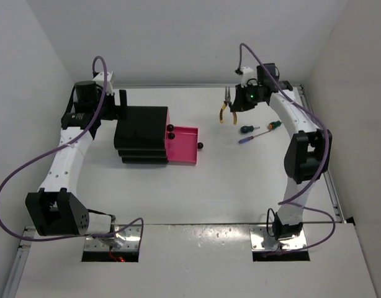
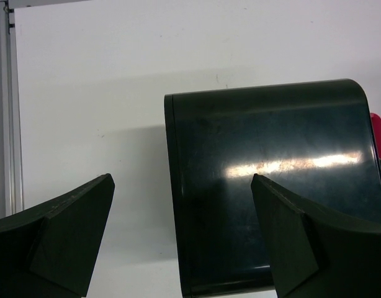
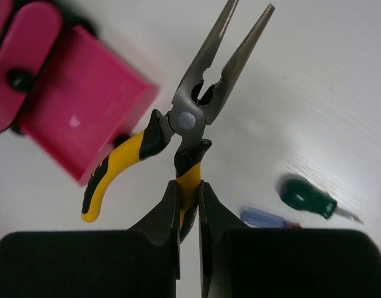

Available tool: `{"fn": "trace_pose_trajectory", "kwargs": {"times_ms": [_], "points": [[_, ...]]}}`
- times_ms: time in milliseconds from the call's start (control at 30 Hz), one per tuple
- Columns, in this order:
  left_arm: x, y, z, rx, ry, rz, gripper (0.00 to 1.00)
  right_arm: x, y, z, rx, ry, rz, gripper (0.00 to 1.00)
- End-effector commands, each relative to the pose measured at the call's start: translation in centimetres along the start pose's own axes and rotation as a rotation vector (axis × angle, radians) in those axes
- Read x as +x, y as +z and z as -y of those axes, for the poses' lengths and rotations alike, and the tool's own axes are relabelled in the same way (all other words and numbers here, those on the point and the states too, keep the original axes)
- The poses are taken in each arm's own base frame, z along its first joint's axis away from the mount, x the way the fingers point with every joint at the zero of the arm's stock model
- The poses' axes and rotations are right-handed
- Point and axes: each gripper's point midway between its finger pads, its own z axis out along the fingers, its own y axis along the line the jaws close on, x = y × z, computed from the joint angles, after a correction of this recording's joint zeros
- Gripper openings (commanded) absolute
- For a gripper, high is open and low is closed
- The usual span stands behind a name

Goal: Sort the tools into containers

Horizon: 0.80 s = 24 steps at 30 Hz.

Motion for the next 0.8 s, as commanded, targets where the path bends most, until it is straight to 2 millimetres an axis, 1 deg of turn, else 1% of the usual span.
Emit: {"fn": "trace_pose_trajectory", "kwargs": {"times_ms": [0,33,67,100,133,167,200,233,267,300,367,400,433,467,500,533,567,600,633,667,700,733,767], "points": [[-1.0,-0.9,0.7,0.019,0.003,0.044,0.99,-0.4,-1.7,-7.0,-0.255,-0.295,-0.069,0.00],[-1.0,-0.9,1.3,0.036,0.007,0.045,0.99,0.2,-1.5,-7.9,-0.280,-0.319,-0.105,0.00],[-0.6,-0.8,1.3,0.037,0.006,0.036,0.99,0.6,-0.5,-9.4,-0.319,-0.378,-0.138,0.00],[-0.6,-0.8,1.3,0.037,0.006,0.035,0.99,2.2,-0.6,-10.5,-0.355,-0.374,-0.211,0.00],[-0.6,-0.8,1.3,0.037,0.006,0.035,0.99,2.1,-0.4,-11.1,-0.358,-0.401,-0.230,0.00],[-0.6,-0.8,1.3,0.037,0.006,0.035,0.99,2.9,0.1,-12.4,-0.384,-0.434,-0.269,0.00],[-0.6,-0.8,1.3,0.037,0.006,0.035,0.99,4.2,1.2,-12.7,-0.400,-0.420,-0.329,0.00],[-0.6,-0.8,1.3,0.037,0.006,0.035,0.99,4.7,1.2,-13.2,-0.405,-0.420,-0.368,0.00],[-0.4,-0.8,1.3,0.037,0.005,0.026,0.99,5.3,1.7,-13.3,-0.390,-0.431,-0.399,0.00],[-0.4,-0.8,1.3,0.037,0.005,0.026,0.99,6.1,2.4,-14.0,-0.391,-0.437,-0.429,0.00],[-0.4,-0.8,1.3,0.037,0.005,0.026,0.99,6.9,3.5,-13.9,-0.354,-0.446,-0.475,0.00],[-0.4,-0.8,1.3,0.037,0.005,0.026,0.99,6.9,3.9,-14.5,-0.339,-0.448,-0.475,0.00],[0.0,-0.7,1.1,0.028,0.004,0.017,0.99,7.3,4.5,-14.3,-0.315,-0.452,-0.491,0.00],[0.0,-0.7,1.1,0.028,0.004,0.017,0.99,7.5,5.1,-14.3,-0.305,-0.453,-0.503,0.00],[0.0,-0.7,1.1,0.028,0.004,0.017,0.99,7.8,5.4,-14.3,-0.304,-0.440,-0.513,0.00],[0.0,-0.7,1.1,0.028,0.004,0.017,0.99,7.4,5.7,-14.7,-0.301,-0.460,-0.505,0.00],[0.0,-0.7,1.1,0.028,0.004,0.017,0.99,7.6,6.0,-15.2,-0.303,-0.453,-0.511,0.00],[0.4,-0.6,1.1,0.028,0.003,0.008,0.99,8.0,6.4,-15.1,-0.305,-0.448,-0.523,0.00],[0.4,-0.6,1.1,0.028,0.003,0.008,0.99,7.8,6.5,-15.5,-0.309,-0.459,-0.516,0.00],[0.4,-0.6,1.1,0.028,0.012,0.008,0.99,7.8,6.5,-15.6,-0.305,-0.447,-0.517,0.00],[0.8,-0.5,1.1,0.029,0.011,-0.001,0.99,8.1,6.7,-15.5,-0.306,-0.444,-0.526,0.00],[0.8,-0.5,1.1,0.029,0.011,-0.001,0.99,8.4,7.2,-15.9,-0.310,-0.443,-0.531,0.00],[0.8,-0.5,1.1,0.029,0.011,-0.001,0.99,8.4,7.2,-15.9,-0.310,-0.443,-0.531,0.00]]}}
